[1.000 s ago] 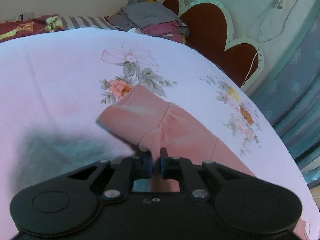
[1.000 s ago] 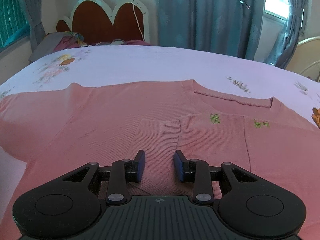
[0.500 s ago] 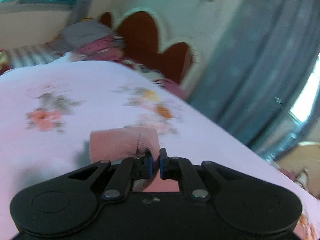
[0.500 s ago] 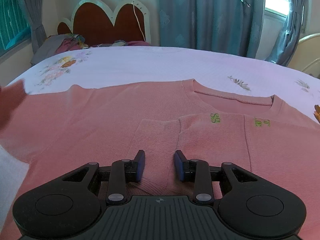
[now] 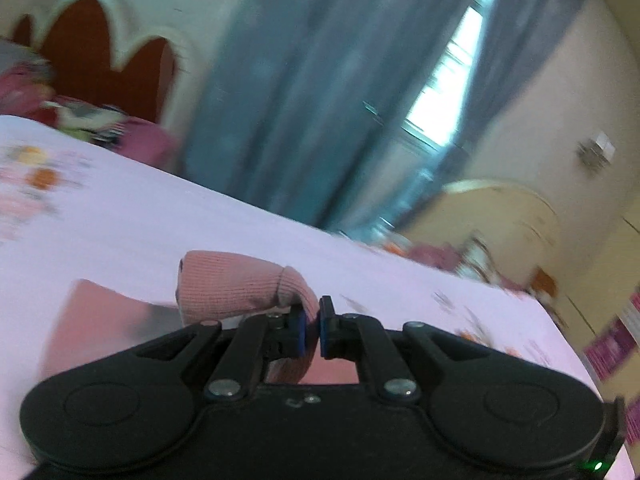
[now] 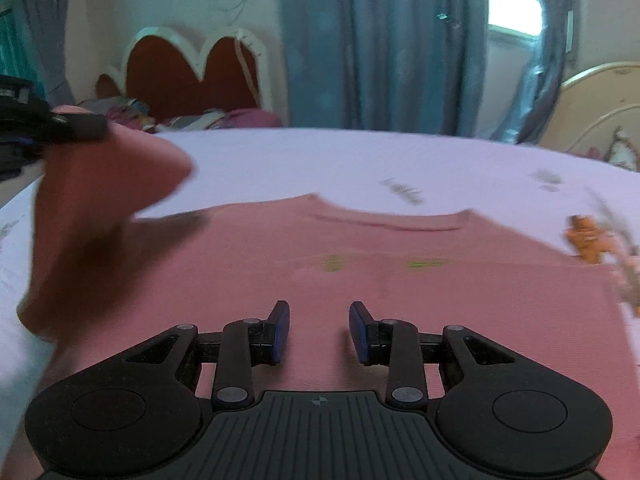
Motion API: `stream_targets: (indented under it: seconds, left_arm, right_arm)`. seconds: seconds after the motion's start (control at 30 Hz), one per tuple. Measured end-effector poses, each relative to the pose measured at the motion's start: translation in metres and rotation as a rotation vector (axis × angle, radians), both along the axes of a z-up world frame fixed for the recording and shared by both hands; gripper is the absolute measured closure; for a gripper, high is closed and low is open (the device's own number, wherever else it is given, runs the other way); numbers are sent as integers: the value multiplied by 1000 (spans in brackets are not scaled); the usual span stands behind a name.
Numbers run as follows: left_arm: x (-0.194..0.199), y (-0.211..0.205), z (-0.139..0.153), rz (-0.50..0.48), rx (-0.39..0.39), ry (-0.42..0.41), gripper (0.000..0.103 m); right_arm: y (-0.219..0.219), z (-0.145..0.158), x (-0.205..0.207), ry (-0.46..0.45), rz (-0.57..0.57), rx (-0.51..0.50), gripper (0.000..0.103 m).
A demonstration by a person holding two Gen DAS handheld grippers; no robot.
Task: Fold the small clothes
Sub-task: 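Fold the held sleeve across the body with the left tool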
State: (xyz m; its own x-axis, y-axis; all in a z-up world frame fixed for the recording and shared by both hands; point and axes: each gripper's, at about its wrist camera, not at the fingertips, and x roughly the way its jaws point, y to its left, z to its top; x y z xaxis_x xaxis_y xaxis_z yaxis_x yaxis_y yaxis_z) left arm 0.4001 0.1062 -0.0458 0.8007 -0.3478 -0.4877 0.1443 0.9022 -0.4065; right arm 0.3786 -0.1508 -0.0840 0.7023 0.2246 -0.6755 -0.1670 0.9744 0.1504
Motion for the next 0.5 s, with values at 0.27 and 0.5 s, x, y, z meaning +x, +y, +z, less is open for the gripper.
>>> stream_targets:
  seconds: [0.27,0.5]
  left_arm:
    - [11,-112,-65,-211,126,179,86]
    - [-7,-124,-82,-206,242,228,33]
  right_arm:
    - [-83,-12,-24,63,-133,23,70]
    - [-106,-7,-43,27,-136,81,24]
